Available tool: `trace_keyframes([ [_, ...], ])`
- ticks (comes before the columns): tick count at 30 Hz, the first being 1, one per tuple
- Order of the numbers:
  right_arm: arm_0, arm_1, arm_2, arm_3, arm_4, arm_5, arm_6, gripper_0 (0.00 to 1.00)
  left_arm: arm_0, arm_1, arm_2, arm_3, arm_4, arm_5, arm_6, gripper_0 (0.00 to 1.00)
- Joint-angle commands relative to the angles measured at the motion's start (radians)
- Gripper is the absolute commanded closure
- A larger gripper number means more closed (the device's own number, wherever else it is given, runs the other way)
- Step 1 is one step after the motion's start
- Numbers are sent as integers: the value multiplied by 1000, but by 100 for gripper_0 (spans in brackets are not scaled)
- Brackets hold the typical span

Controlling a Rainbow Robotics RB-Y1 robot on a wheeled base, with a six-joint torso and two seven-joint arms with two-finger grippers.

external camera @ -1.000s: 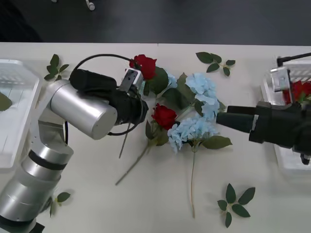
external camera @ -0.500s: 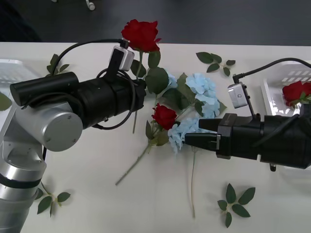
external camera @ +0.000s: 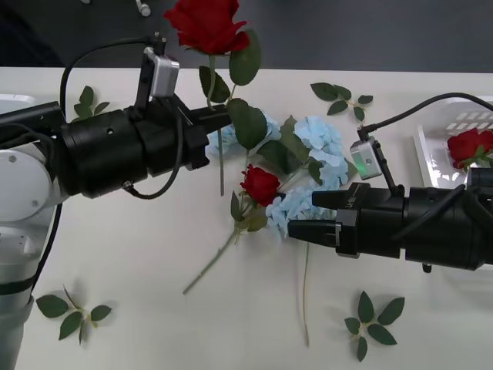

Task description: Put the red flowers into the right box and the blue flowers into the left box

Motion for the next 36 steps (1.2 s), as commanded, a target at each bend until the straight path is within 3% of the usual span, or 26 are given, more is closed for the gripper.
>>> trace_keyframes([
  [1,-10,2,-3,-26,77,-9,58,0,3,-3,56,-23,113,93,-190,100],
  [10,-77,50,138,-23,130,-186,62,0,14,-7,162,12,363,290,-468,100],
  [20,-201,126,316,31,161,-325,68,0,22,-122,295,75,453,492,-470,100],
  [36,-356,323,385,181,179,-331,74,0,22,-127,291,78,449,504,-470,100],
])
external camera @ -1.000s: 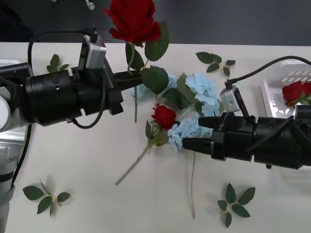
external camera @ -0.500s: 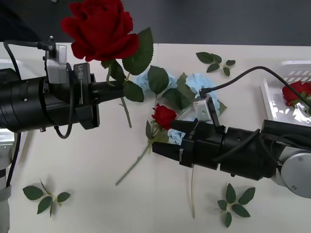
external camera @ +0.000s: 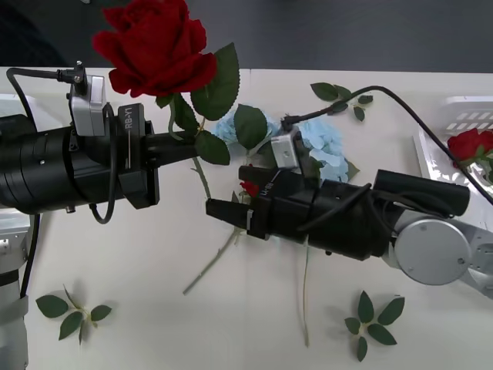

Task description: Put the red flowers into the right box and the blue flowers into the left box

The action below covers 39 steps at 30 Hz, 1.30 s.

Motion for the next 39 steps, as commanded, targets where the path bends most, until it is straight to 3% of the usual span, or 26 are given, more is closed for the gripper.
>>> trace_keyframes([
  [1,-58,62,18,32,11,-8,38,0,20,11,-5,-15,7,4,-21,100],
  [13,-122,113,76,98,11,-29,38,0,20,11,-5,-15,7,4,-21,100],
  [14,-122,114,76,98,11,-31,38,5,20,11,-5,-15,7,4,-21,100],
  [15,-124,114,76,98,11,-31,38,24,20,11,-5,-15,7,4,-21,100],
  [16,-124,114,76,98,11,-31,38,34,20,11,-5,-15,7,4,-21,100],
  [18,-122,116,76,98,11,-31,38,75,20,11,-5,-15,7,4,-21,100],
  [21,-122,117,76,98,11,-31,38,100,20,11,-5,-15,7,4,-21,100],
  [39,-122,113,76,98,12,-48,38,100,20,11,-5,-15,7,4,-21,97],
])
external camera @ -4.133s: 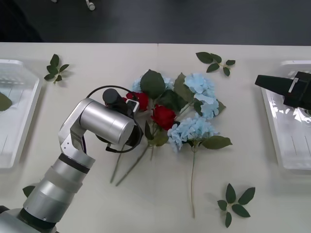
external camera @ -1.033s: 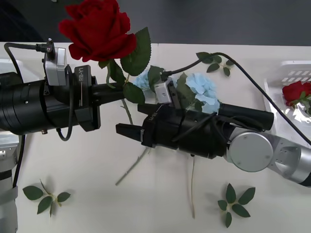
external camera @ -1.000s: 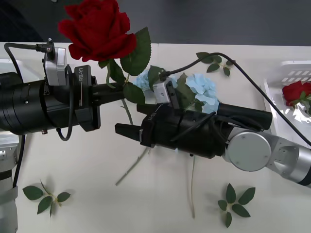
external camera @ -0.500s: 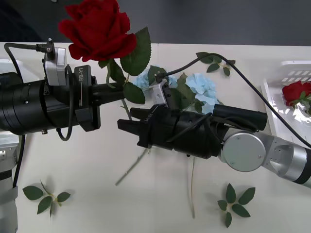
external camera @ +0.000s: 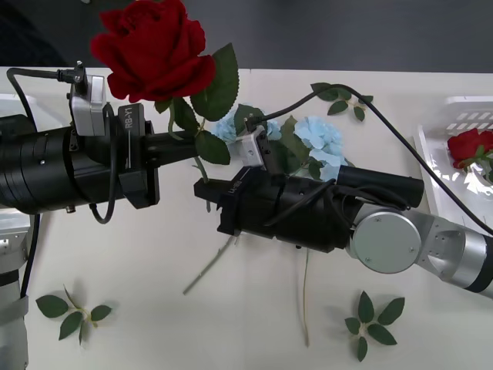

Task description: Put the red flowers into the right box and the blue flowers into the left box

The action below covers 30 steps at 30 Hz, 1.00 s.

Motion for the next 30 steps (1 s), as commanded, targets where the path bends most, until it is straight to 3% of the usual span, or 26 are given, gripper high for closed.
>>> trace_keyframes([
  [1,-12,9,-15,-14,0,-17,37,100,20,11,-5,-15,7,4,-21,90],
  [3,-12,7,-15,-12,0,-16,37,100,20,11,-5,-15,7,4,-21,11],
  [4,-12,7,-15,-14,0,-17,36,100,20,11,-5,-15,7,4,-21,0],
  [17,-12,-54,-17,-37,-67,-39,37,100,20,11,-5,-15,7,4,-21,0],
  [24,11,-219,-28,-147,-221,-49,33,100,20,11,-5,-15,7,4,-21,0],
  [30,130,-350,-147,-252,-287,-6,33,100,31,-6,-2,6,-5,-5,-21,0],
])
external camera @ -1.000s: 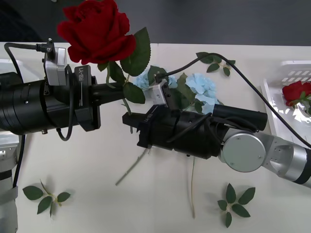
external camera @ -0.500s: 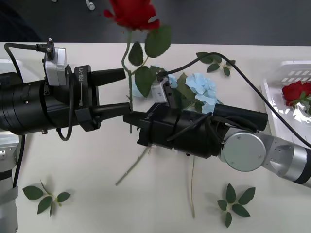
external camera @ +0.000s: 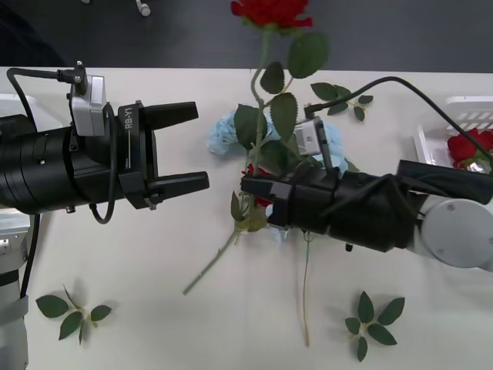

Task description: Put the red flowers into the right box and the blue flowers into the left box

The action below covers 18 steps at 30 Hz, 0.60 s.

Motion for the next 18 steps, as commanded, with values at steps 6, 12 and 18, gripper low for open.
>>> trace_keyframes([
  [6,328,-105,-407,-124,-72,202,36,100,29,-6,20,0,-62,-31,-21,0],
  [12,556,-101,-685,-110,-62,375,37,100,28,14,17,-9,-169,-56,-21,0],
  [18,708,-88,-891,-44,-34,496,37,100,26,44,-17,-72,-339,-91,58,0],
])
